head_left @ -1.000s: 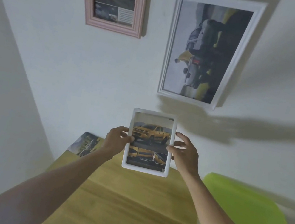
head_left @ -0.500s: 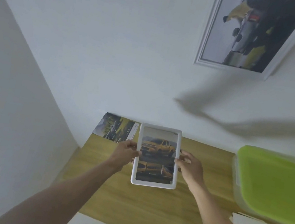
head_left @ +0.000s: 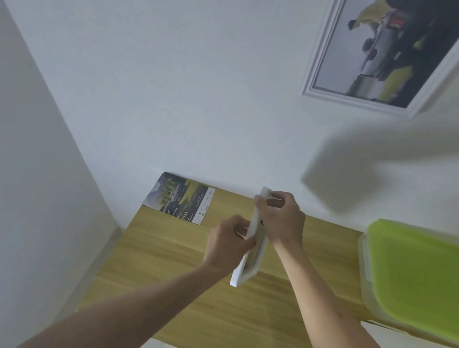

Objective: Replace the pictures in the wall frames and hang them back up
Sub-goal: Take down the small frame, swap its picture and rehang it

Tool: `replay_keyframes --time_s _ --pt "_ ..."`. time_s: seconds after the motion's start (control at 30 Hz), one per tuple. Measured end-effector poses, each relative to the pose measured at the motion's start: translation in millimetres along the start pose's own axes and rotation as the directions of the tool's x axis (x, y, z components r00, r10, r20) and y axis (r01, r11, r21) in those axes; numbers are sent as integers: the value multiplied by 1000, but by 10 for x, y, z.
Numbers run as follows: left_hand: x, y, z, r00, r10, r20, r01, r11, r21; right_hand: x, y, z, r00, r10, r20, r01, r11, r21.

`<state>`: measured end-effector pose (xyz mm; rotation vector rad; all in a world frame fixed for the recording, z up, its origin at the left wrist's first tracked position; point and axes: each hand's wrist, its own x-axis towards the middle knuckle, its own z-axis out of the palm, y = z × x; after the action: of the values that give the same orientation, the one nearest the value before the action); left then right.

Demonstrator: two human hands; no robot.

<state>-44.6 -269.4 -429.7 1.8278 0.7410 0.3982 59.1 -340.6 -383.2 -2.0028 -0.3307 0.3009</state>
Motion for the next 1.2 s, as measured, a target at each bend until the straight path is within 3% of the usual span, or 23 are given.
replay_keyframes --time_s 0.2,0.27,0.37,0.47,0.53,0.63,0.73,0.83,0.97,1.1,1.2 --pt "-87 -16 181 986 149 72 -149 989 -3 29 13 -185 997 -27 -77 24 999 -36" --pt "-57 -45 192 970 217 109 -215 976 -26 50 41 -259 995 2 -96 0 1000 18" --pt "45 -129 123 960 278 38 -279 960 29 90 139 -374 996 67 -54 -57 982 180" --pt "225 -232 -67 993 120 -5 -117 978 171 101 269 -483 996 93 -7 -87 949 303" --pt "377 -316 -217 999 -14 37 5 974 227 82 335 -533 994 106 21 -106 932 345" --pt "482 -359 -409 974 -142 178 134 989 56 56 421 -576 989 122 88 -147 912 382" --pt "431 -413 -493 971 -76 228 84 996 -25 9 521 -567 993 71 96 -95 958 272" --pt "355 -452 -499 972 -21 234 1 996 86 -76 627 -489 996 -87 -1 87 996 12" --pt "270 -418 -438 964 64 257 -135 954 267 -168 781 -339 982 -125 -141 113 990 -90" --pt "206 -443 -379 948 135 288 -240 899 367 -226 918 -243 967 -226 -119 195 954 -226" --pt "156 -444 -351 961 113 254 -207 901 382 -252 903 -185 973 -220 -69 194 943 -271"
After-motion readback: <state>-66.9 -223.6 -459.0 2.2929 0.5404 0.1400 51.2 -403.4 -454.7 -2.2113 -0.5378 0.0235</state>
